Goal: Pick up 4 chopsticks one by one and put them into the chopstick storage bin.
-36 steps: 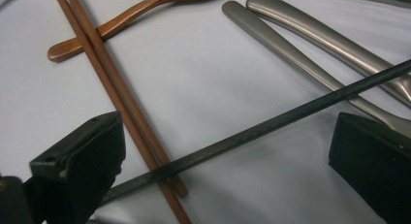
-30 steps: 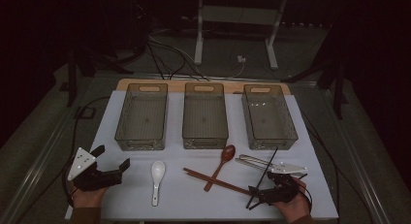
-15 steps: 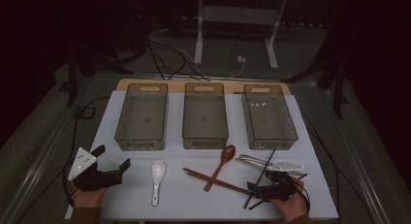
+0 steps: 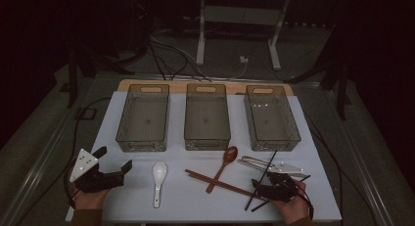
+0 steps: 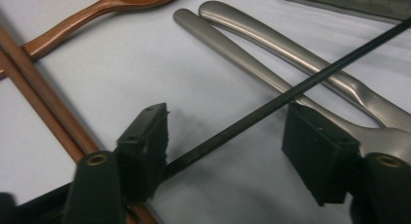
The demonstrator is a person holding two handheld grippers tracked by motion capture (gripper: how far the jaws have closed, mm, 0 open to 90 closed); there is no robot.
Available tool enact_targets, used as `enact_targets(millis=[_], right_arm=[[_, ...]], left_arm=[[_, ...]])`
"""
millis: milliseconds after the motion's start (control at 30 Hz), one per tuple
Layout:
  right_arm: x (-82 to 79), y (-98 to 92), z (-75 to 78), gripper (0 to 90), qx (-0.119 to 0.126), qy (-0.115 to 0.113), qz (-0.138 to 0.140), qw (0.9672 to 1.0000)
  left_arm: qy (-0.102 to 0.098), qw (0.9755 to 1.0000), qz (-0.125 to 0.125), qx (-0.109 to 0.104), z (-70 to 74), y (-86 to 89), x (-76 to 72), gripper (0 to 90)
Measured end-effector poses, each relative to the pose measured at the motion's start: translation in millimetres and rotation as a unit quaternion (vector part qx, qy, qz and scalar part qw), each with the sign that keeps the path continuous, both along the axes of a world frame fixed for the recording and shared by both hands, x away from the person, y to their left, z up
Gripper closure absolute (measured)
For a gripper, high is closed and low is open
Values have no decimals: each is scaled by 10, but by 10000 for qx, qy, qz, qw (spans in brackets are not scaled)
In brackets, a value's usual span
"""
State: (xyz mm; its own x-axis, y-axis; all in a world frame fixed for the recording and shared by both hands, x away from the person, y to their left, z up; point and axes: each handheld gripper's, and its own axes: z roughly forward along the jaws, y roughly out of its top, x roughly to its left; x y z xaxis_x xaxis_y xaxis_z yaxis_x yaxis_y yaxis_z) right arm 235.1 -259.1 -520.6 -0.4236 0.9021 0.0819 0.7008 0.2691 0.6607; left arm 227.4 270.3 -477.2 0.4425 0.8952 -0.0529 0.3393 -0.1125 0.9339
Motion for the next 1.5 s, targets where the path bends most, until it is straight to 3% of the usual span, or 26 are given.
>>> enact_targets(millis=[467,1133,1500], right_arm=[[-82,69,27,481,-186,34,102,9998],[-145,142,42,601,-137,84,395,9991],[-98,148,34,635,-90,60,499,9987]], left_arm=[[5,10000,-6,13,-2,-3,1,6],[5,10000,2,23,-2,3,2,5],[-7,10000,6,11,-1,-4,3,6]])
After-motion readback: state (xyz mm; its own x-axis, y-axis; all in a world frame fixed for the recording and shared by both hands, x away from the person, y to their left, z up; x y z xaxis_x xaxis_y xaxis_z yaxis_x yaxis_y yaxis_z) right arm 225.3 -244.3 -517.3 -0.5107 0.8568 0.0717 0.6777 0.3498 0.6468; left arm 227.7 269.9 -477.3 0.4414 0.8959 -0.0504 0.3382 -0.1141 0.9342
